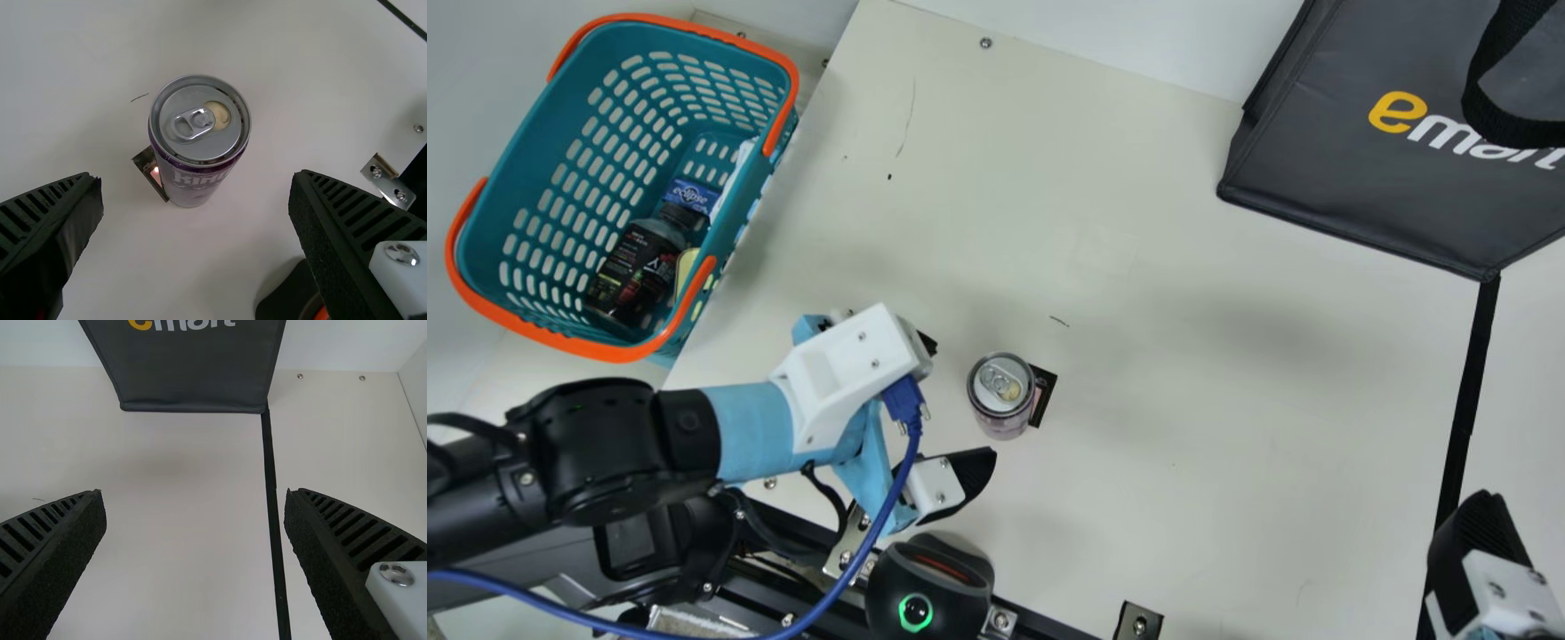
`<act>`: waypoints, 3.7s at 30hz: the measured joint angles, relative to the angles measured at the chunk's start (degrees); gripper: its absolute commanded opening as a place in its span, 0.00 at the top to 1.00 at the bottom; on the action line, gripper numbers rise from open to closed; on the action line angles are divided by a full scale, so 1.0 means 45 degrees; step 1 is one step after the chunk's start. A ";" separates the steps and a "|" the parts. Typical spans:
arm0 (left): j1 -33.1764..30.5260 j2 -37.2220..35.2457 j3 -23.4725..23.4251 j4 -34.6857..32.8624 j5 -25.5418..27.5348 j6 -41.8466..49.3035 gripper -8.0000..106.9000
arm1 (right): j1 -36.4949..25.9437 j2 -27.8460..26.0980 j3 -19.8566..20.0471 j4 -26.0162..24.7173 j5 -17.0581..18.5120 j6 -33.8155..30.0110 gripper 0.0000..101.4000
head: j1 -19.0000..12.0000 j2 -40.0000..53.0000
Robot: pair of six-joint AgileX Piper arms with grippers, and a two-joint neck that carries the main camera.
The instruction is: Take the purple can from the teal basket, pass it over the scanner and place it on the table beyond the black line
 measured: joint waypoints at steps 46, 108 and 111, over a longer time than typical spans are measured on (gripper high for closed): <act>-0.0102 0.3169 0.1212 0.0524 -0.5857 0.1068 0.79 | 0.0000 0.0000 0.0000 0.0000 0.0000 0.0000 0.06 | 0.0000 -0.0020; -0.2094 0.9690 -0.6410 0.7568 -0.3304 -0.8723 1.00 | 0.0000 0.0000 0.0000 0.0000 0.0011 0.0000 0.06 | 0.0000 -0.0020; -0.2182 0.9717 -0.6304 0.7921 -0.3329 -0.9170 1.00 | 0.0000 0.0000 0.0000 0.0000 0.0011 0.0000 0.06 | 0.0000 0.0000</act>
